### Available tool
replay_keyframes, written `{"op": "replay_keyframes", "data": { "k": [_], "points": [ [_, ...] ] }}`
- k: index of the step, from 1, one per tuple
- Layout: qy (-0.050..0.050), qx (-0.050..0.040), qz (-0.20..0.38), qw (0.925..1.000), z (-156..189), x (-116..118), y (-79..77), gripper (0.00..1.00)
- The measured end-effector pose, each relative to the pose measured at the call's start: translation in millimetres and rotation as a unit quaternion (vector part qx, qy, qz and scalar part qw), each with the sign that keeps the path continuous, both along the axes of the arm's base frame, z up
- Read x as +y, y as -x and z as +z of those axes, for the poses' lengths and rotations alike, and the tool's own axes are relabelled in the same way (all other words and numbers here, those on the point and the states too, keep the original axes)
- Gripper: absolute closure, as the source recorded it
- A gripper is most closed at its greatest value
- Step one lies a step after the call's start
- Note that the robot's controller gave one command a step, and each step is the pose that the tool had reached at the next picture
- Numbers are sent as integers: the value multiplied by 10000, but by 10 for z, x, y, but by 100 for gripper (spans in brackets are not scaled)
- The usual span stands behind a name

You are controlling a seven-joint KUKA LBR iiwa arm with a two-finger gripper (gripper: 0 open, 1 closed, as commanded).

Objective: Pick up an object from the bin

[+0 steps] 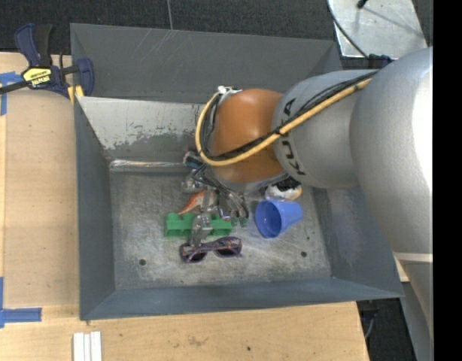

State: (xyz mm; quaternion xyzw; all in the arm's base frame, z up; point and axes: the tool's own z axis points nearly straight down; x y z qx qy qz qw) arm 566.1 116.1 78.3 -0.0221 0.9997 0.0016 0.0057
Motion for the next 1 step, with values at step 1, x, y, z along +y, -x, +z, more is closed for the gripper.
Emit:
{"op": "replay_keyframes", "data": {
  "k": [1],
  "points": [
    [-44,-116,-563,9983,-53,-28,12,100]
  ]
}}
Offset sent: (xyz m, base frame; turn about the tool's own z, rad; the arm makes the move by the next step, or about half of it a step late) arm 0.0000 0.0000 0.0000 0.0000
